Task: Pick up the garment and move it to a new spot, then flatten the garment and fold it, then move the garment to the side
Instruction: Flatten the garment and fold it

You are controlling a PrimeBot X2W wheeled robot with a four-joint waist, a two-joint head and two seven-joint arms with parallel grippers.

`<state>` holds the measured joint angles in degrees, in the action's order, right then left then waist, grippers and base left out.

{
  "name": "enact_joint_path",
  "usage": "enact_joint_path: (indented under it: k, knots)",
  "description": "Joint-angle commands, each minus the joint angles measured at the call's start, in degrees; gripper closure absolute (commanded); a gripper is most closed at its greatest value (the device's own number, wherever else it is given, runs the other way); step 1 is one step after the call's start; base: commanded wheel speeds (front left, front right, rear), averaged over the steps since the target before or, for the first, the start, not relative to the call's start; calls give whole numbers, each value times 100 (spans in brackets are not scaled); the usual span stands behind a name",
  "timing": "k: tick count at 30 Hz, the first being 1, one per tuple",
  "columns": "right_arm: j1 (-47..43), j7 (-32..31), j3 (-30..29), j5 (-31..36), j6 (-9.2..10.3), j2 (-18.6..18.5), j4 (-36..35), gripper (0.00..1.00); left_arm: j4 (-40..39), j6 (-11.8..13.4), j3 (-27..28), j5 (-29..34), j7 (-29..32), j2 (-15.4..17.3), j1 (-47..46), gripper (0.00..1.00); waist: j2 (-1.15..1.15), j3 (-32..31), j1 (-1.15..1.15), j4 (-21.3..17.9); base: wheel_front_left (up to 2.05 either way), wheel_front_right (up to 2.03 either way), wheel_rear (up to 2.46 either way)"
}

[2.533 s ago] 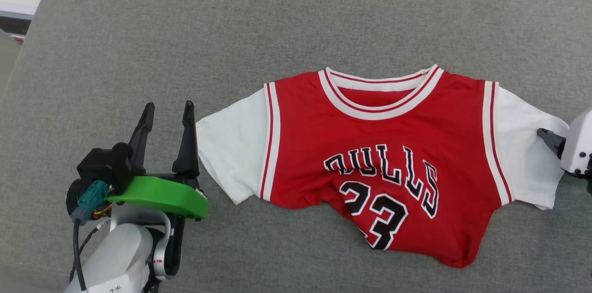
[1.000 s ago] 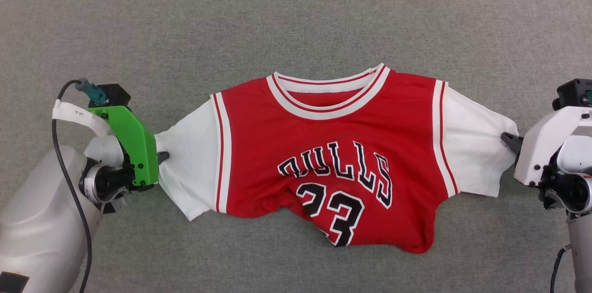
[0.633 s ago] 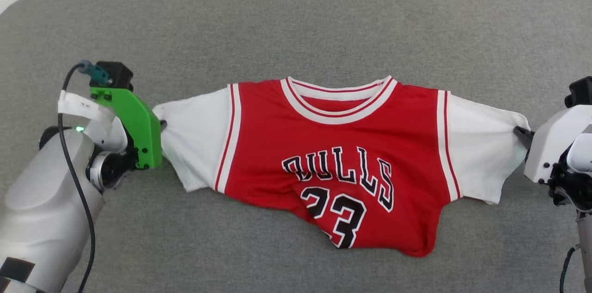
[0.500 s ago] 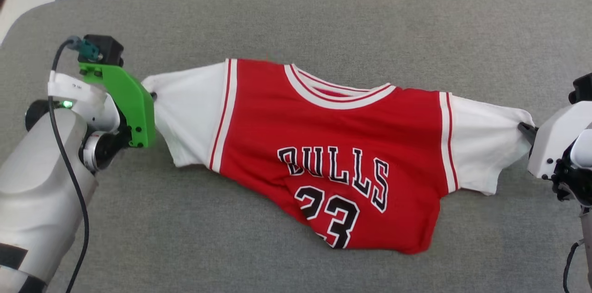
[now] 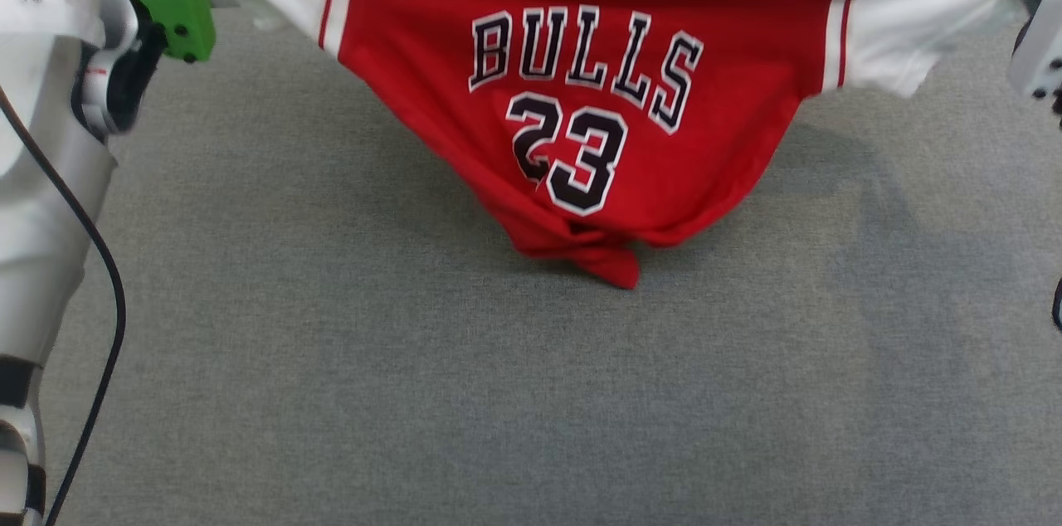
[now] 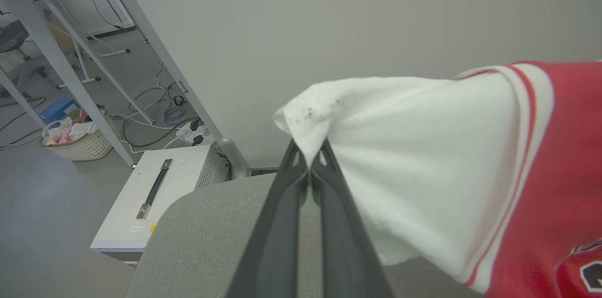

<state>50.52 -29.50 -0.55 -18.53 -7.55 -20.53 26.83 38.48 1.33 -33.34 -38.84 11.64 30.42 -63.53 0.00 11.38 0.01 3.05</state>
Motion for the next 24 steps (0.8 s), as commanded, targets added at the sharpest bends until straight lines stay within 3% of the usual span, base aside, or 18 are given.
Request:
enact_joint_path:
  k: [1, 15, 24]
  knots:
    - [363, 158, 29, 121, 6, -64, 123, 100, 136, 35, -8, 125, -97, 26, -261, 100, 0, 125, -1, -71, 0, 0, 0]
    - [3707, 1320, -173, 768, 6, 160, 1491, 100, 1010, -69, 184, 575, -1111, 84, -2581, 100, 0, 1291, -1, -335, 0, 0, 0]
    - [4879, 1907, -275, 1126, 6, 324, 2260, 100, 1425, -156, 320, 574, -1549, 136, -3322, 100, 0, 1833, -1, -391, 0, 0, 0]
